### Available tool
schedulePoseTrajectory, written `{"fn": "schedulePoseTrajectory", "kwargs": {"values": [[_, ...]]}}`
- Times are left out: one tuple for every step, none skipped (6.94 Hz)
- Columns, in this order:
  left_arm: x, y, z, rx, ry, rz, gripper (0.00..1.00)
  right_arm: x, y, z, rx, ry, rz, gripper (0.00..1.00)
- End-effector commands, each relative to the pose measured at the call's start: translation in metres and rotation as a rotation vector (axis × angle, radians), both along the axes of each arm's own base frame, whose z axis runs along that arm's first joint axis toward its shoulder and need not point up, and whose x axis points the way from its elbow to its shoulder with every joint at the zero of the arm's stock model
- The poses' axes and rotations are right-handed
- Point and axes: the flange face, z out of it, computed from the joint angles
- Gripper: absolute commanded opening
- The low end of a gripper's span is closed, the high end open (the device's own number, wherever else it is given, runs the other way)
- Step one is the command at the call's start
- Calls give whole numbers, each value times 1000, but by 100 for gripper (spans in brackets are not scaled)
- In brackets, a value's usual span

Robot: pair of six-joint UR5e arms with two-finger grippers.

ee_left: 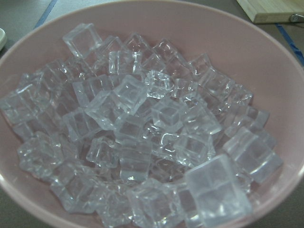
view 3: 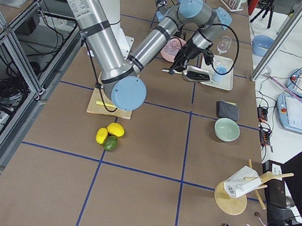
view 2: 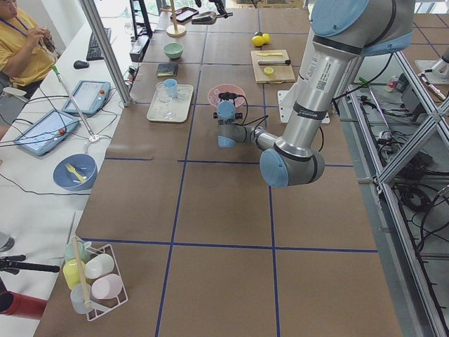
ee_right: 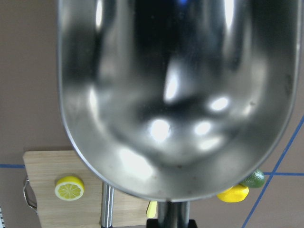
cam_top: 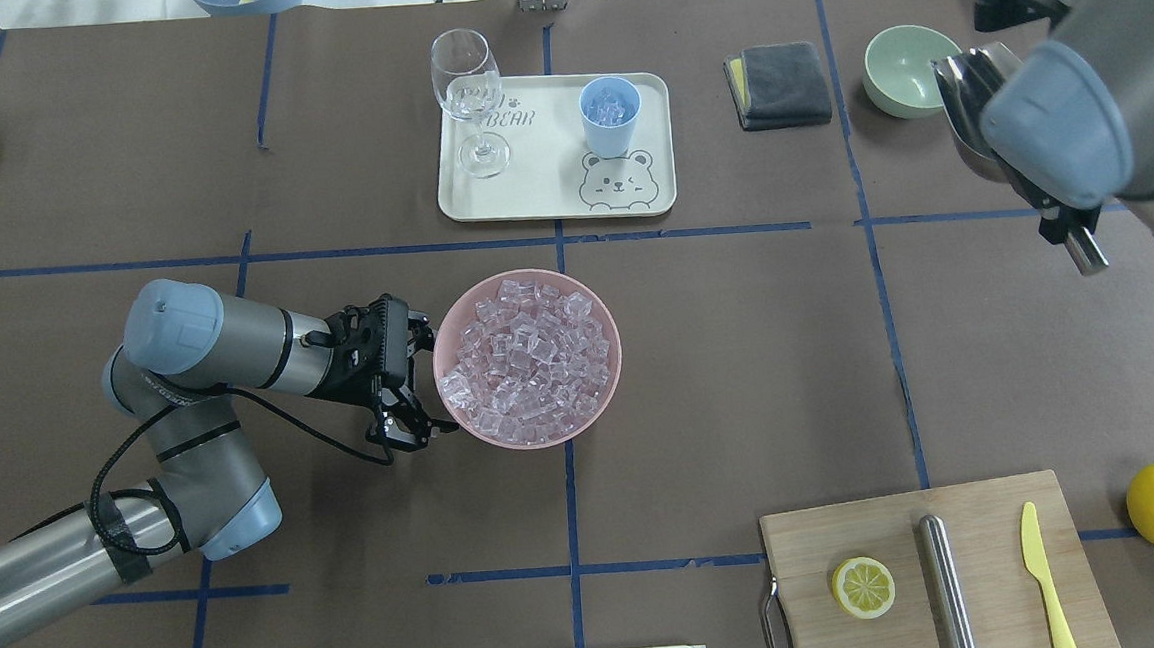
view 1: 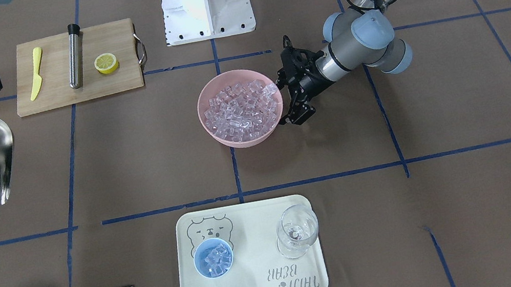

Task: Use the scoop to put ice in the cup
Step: 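Carry the empty scoop back toward its spot beside the bowl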

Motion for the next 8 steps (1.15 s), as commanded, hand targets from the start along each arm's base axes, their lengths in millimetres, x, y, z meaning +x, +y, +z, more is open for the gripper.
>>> {"fn": "schedulePoseTrajectory", "kwargs": {"values": [[0, 0, 0, -1, -1, -1, 100, 8, 42, 79, -9, -45, 94, 0], [1, 0, 1, -2, -3, 0, 100, -5, 56, 103, -3, -43, 136, 0], [1, 0, 1, -2, -3, 0, 100, -17, 73, 127, -1, -43, 159, 0], [1, 0, 1, -2, -3, 0, 100, -37, 87, 139, -1, -41, 176, 0], [1, 0, 2, -2, -4, 0, 100, -66, 100, 146, -22, -11, 173, 0], [1, 0, 2, -1, -4, 0, 100, -85, 105, 161, -31, 9, 145, 0], [1, 0, 2, -1, -4, 0, 100, -96, 99, 178, -20, -5, 143, 0], [1, 0, 2, -2, -4, 0, 100, -111, 100, 190, -30, 6, 171, 0]]}}
